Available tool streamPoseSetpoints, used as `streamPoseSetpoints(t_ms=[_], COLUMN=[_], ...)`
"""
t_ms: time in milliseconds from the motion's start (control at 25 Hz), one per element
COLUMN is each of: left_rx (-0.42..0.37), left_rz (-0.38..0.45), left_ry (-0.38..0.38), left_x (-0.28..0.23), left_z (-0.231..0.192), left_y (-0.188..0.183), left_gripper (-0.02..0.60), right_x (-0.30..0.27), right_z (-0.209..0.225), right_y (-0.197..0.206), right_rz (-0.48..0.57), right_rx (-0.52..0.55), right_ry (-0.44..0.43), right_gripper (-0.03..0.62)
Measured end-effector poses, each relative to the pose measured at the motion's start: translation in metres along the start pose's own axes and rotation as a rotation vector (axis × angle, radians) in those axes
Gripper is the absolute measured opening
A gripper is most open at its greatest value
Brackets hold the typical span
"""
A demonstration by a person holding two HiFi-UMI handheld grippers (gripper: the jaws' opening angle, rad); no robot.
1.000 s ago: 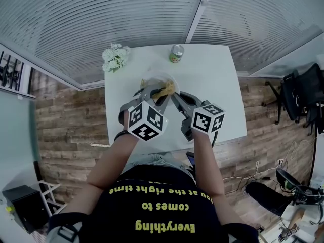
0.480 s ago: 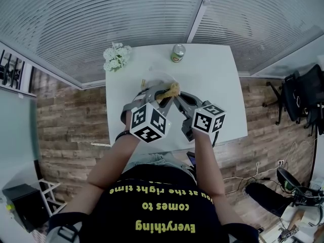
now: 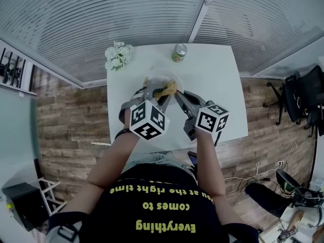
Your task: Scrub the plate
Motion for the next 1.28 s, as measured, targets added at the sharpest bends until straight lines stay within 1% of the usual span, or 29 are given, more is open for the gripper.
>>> streamPoseSetpoints(t_ms=[320,680,1280], left_rx=[0.007,0.028,0.059], left_rz=[-0.029,-0.052,-0.064], left_ry=[-0.014,-0.058,-0.124], left_x=[0.002,0.007,0.018], left_z=[-0.006,-0.022,-0.044], left_y=[0.008,0.02,0.033], left_gripper=[0.064,0.064,0.064], right_x=[-0.002,0.006,0.013], right_z=[0.002,0.006,0.011], right_y=[-0.002,-0.01,-0.017], right_rz=[-0.006,0.005,0.024], right_rx=[-0.012,-0.015,-0.014], right_ry=[-0.01,-0.003,0.014], right_gripper=[0.014,0.014,0.013])
Point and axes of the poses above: the fingertips, and each gripper's own axes: x backward along the fingers, z to its right, y out of its underside, the point moved 10 cm from there along x, backward along the fingers, and after that the axes turned 5 degrees about z, right-handed, at the moved point
